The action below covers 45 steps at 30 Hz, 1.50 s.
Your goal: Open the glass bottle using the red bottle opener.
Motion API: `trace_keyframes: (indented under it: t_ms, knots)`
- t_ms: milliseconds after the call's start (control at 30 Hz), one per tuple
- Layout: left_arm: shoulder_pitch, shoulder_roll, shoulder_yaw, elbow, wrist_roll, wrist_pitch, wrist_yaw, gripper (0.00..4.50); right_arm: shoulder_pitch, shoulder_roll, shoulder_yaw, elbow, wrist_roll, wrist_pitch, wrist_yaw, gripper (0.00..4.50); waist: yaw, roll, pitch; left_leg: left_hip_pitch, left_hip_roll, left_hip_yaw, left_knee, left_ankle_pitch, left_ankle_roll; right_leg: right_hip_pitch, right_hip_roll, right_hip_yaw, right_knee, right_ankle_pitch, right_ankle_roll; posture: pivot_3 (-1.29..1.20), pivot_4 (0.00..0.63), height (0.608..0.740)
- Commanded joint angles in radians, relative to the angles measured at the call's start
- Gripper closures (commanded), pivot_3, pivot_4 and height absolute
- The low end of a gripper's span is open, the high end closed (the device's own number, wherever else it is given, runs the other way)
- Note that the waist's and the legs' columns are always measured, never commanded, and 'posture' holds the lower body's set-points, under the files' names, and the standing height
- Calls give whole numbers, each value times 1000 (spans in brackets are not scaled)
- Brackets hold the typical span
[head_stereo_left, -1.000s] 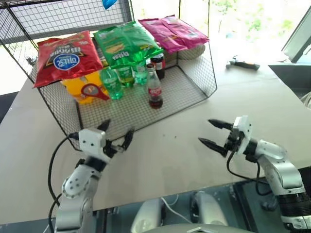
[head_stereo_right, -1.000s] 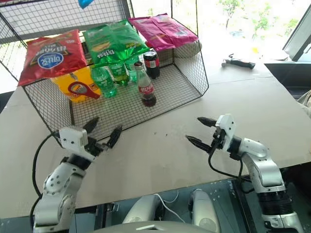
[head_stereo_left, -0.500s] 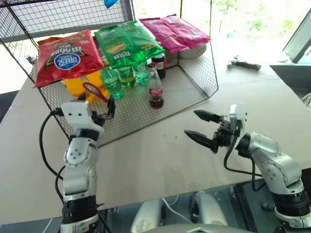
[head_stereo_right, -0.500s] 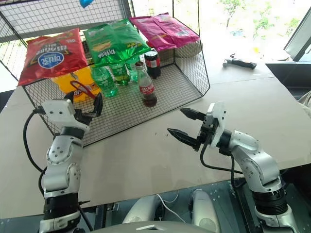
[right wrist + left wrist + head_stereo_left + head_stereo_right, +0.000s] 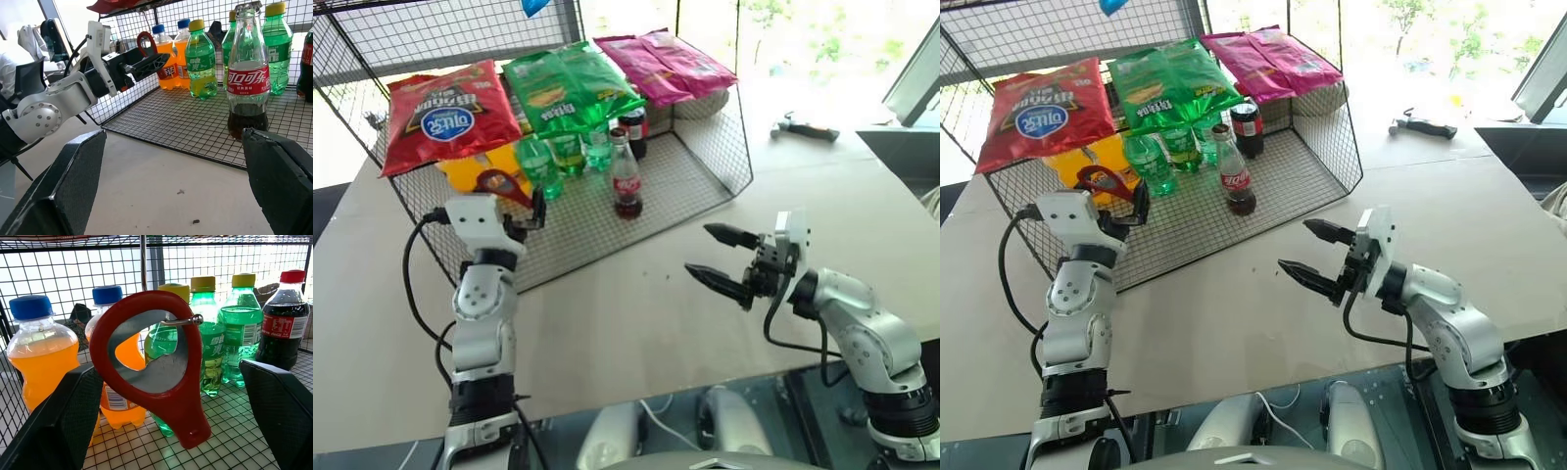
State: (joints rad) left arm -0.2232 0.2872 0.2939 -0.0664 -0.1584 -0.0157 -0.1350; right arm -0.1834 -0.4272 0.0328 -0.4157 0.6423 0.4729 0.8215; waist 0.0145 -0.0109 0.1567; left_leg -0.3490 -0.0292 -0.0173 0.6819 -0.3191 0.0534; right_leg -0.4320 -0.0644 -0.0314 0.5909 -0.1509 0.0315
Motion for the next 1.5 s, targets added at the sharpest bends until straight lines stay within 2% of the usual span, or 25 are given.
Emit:
trace_keyframes:
  t_ms: [33,67,167,433,767,1033,1500]
  knots:
    - [-13,7,13,-12,7,-38,13,0,-3,-6,-2,-38,3,-19,4,61,0,0,0,0,0,0,0,0,0,0,0,0,0,0,0,0,150,735]
    - [-13,8,12,-11,6,-40,13,0,-4,-5,-1,-36,2,-20,5,61,0,0,0,0,0,0,0,0,0,0,0,0,0,0,0,0,150,735]
    - [-11,11,11,-11,4,-48,11,770,-6,-4,2,-30,-2,-24,10,0,0,0,0,0,0,0,0,0,0,0,0,0,0,0,0,0,150,735]
    - [0,1,-3,-29,-10,-45,-9,4490,-7,1,9,-16,-15,-43,15,0,0,0,0,0,0,0,0,0,0,0,0,0,0,0,0,0,150,735]
    - [-5,-40,-8,-78,-145,-1,-66,4490,-3,14,5,-10,-17,-62,15,0,0,0,0,0,0,0,0,0,0,0,0,0,0,0,0,0,150,735]
    - [11,-30,23,-96,-145,19,-28,4490,-38,45,-15,-46,60,-45,12,0,-1,0,0,0,0,0,0,0,0,0,0,0,0,0,0,0,150,735]
    - [34,-93,17,-286,-338,139,-30,4490,-76,51,-9,-43,103,-52,23,0,-1,-1,1,0,0,-1,1,0,0,0,0,0,0,0,0,0,150,735]
